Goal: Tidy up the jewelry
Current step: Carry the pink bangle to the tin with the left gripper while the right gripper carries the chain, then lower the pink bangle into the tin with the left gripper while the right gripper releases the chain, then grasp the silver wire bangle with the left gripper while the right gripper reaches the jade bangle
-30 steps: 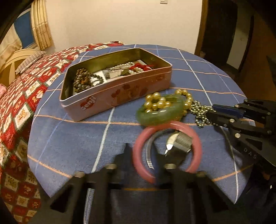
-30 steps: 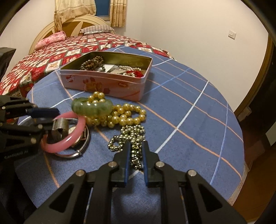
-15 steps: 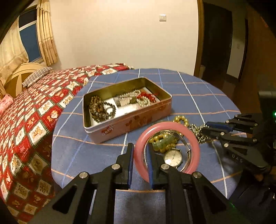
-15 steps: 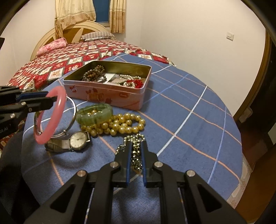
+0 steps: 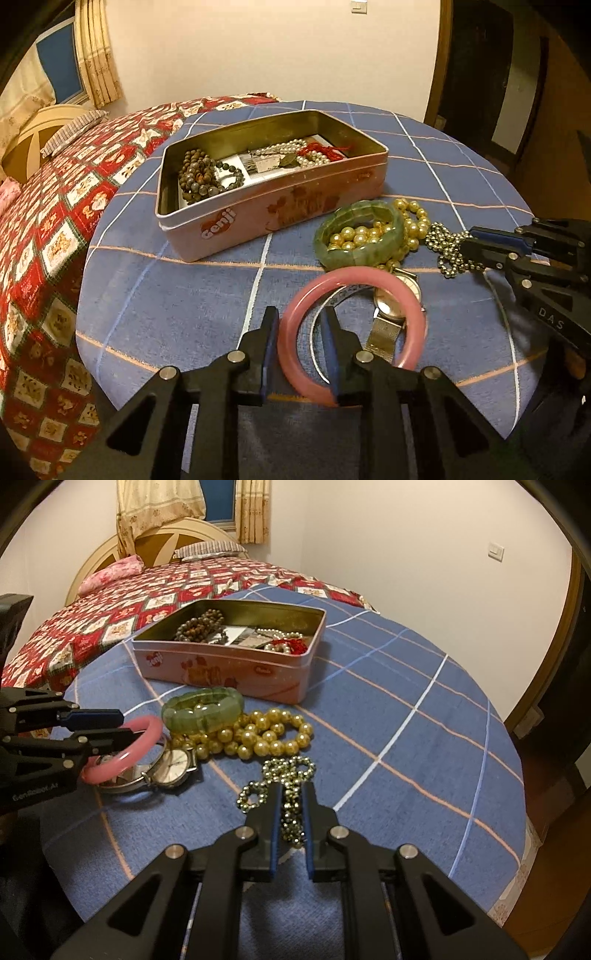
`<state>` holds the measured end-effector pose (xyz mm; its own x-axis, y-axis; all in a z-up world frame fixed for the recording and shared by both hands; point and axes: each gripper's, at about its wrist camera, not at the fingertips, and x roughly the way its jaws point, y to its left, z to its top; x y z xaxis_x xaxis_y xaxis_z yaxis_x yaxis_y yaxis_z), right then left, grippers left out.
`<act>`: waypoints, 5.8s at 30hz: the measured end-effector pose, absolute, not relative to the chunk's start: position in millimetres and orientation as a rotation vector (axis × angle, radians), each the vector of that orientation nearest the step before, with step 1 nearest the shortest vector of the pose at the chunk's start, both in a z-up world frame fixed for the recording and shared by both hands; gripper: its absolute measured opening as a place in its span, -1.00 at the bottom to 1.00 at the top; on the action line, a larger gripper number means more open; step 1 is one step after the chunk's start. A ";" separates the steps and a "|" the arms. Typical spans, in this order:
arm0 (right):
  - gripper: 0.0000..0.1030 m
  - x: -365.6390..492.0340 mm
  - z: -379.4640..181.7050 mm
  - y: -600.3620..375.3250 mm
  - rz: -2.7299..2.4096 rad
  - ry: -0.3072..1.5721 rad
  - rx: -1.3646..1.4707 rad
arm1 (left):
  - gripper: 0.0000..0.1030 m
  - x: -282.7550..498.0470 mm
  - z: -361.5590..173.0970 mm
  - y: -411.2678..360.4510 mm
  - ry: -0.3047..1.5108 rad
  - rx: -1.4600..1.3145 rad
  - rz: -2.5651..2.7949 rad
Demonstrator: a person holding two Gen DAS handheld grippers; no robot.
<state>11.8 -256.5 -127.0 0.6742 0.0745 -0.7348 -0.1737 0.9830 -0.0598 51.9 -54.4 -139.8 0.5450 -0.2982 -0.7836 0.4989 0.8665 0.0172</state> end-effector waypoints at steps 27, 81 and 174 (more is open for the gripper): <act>-0.75 16.7 -131.7 -254.0 0.163 0.842 -0.145 | -0.69 76.3 -145.0 -51.1 0.866 0.281 -0.482; -0.77 144.7 -42.6 -215.2 0.189 0.614 -0.258 | -0.83 189.3 -62.5 -35.7 0.675 0.328 -0.280; 0.07 109.0 -73.0 -236.3 0.098 0.698 -0.200 | 0.60 144.9 -77.6 -35.7 0.683 0.287 -0.256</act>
<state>109.0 -236.3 -73.0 0.7625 0.0227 -0.6466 -0.1561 0.9763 -0.1497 144.9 -35.7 -77.6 0.7472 -0.1371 -0.6503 0.3235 0.9298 0.1757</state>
